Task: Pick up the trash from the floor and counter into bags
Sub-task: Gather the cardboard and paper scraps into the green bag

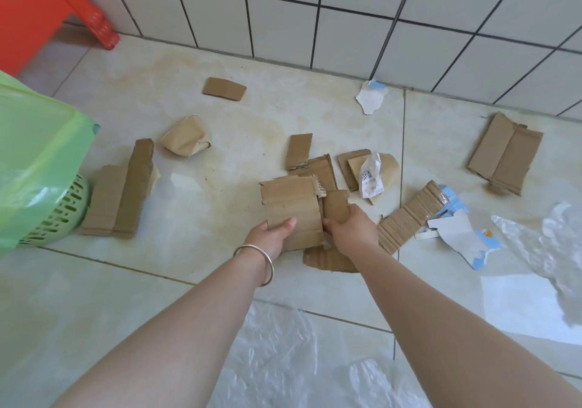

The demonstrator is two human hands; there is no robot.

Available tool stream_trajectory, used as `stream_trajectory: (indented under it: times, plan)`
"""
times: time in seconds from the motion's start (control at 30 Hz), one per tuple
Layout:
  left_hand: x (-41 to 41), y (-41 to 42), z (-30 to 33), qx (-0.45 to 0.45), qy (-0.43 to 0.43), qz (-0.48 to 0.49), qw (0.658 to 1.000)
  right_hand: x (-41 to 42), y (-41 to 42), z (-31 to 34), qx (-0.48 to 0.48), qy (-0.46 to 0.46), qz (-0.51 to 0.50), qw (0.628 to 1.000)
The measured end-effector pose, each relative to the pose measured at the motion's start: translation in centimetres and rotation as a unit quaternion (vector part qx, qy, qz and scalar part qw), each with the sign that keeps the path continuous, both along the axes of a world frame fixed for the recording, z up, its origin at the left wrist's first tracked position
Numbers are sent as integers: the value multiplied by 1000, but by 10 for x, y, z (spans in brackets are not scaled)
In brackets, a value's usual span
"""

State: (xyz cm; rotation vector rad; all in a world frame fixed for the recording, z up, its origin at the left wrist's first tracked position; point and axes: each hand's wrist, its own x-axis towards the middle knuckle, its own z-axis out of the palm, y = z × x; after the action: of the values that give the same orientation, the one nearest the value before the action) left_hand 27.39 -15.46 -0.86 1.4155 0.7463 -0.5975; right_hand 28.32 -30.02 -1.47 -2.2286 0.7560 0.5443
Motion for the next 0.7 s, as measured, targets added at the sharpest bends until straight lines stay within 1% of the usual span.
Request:
stream_trajectory:
  times: [0.07, 0.2, 0.3, 0.53, 0.6, 0.7]
  plan:
    - [-7, 6, 5, -30, 2, 12, 999, -9, 6, 16, 69, -15, -15, 997]
    - [-29, 16, 27, -114, 6, 47, 992, -35, 22, 53, 110, -51, -15, 993]
    - [-49, 36, 51, -126, -8, 58, 990, -54, 42, 86, 154, -84, -13, 984]
    - [-99, 105, 119, -65, -75, 89, 991, -93, 114, 149, 231, -110, 25, 966]
    - [-116, 128, 144, -29, -102, 104, 989, -106, 140, 171, 254, -124, 43, 958]
    - [-143, 169, 185, 47, -149, 118, 981, -127, 180, 204, 293, -131, 70, 945]
